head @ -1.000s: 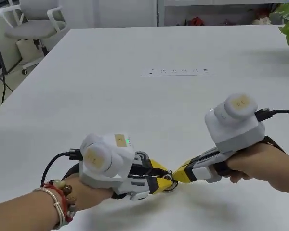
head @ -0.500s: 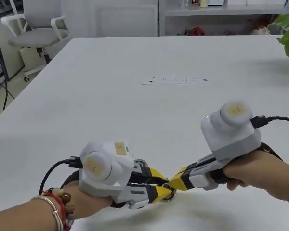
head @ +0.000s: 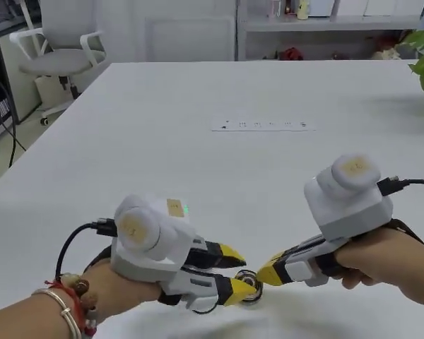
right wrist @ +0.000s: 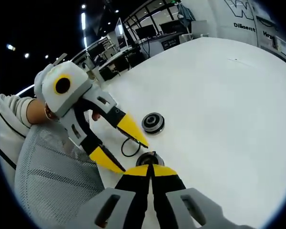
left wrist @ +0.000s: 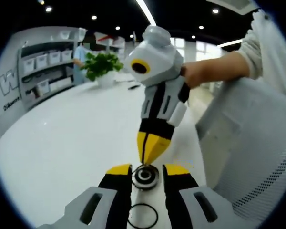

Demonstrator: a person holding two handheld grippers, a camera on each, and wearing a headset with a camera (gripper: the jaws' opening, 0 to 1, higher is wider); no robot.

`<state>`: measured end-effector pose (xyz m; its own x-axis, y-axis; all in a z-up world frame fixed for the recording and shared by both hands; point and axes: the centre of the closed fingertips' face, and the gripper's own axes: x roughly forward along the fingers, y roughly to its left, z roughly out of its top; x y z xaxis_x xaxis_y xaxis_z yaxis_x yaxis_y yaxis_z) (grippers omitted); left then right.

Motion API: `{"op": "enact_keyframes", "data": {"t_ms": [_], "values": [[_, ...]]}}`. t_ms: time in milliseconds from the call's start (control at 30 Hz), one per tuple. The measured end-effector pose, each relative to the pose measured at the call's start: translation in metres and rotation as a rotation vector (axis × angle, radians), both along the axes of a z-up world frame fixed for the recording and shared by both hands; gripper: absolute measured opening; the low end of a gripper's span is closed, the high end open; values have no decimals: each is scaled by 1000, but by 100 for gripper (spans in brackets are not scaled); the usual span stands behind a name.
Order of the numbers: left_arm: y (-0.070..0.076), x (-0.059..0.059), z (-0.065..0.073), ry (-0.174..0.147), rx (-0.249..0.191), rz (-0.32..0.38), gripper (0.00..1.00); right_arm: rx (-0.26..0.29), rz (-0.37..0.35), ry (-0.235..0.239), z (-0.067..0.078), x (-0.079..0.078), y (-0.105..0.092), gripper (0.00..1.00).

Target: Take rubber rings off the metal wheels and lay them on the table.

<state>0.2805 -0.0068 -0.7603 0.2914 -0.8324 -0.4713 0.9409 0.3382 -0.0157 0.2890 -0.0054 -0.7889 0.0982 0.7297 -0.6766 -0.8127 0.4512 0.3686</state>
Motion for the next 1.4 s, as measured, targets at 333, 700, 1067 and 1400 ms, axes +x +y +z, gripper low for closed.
{"op": "enact_keyframes", "data": {"t_ms": [333, 700, 1067, 1400], "values": [[7, -8, 49, -84, -8, -30, 57, 33, 3, -8, 13, -3, 3, 0], [33, -27, 73, -83, -36, 22, 81, 106, 4, -34, 34, -3, 13, 0], [73, -35, 77, -66, -55, 151, 96, 129, 25, -42, 37, -12, 23, 0], [97, -45, 72, -40, -73, 233, 97, 121, 67, -38, 29, -21, 32, 0]]}}
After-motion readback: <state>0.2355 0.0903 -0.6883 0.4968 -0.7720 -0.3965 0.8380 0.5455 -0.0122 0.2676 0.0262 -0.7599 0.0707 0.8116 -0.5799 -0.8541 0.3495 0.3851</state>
